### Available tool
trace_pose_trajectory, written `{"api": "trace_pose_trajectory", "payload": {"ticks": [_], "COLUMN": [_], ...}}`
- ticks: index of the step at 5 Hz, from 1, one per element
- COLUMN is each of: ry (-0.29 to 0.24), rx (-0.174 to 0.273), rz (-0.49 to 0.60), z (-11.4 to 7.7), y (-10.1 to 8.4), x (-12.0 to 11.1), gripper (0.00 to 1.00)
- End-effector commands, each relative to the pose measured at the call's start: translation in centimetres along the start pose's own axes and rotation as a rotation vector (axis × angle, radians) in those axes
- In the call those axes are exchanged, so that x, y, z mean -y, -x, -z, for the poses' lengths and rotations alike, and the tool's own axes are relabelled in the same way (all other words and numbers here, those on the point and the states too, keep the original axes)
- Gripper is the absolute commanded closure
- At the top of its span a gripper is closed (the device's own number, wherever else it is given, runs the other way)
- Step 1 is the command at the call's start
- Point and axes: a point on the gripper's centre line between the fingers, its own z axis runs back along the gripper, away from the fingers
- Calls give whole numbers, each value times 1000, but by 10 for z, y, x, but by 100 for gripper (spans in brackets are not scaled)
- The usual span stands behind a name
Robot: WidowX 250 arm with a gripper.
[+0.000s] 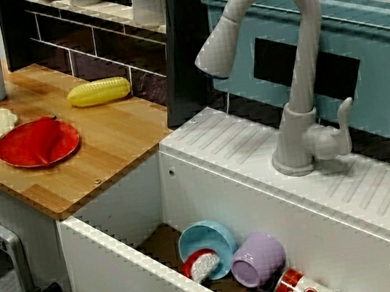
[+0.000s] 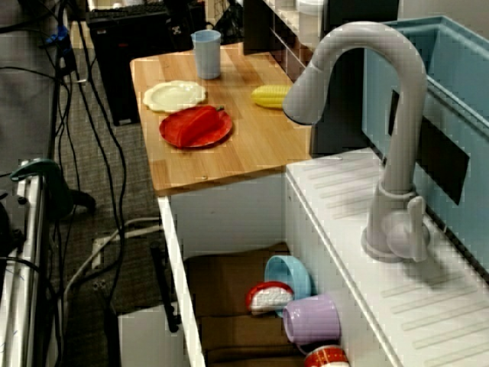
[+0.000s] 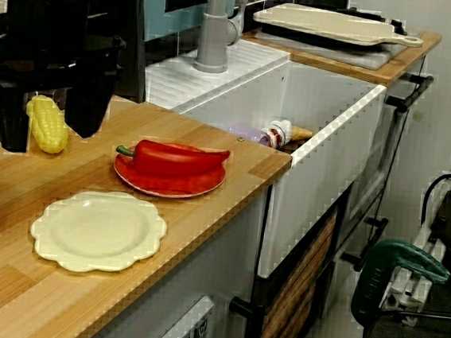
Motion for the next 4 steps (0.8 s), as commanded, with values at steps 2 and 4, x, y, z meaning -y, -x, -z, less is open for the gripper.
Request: {"api": "trace_pose_trajectory", "payload": {"ticks": [2, 4], "ry": [-48, -47], "rx": [63, 60], "rz": [-51, -71], "z": [-19, -20], "y": [-2, -11], "x": [-26, -32], "gripper": [0, 0]}}
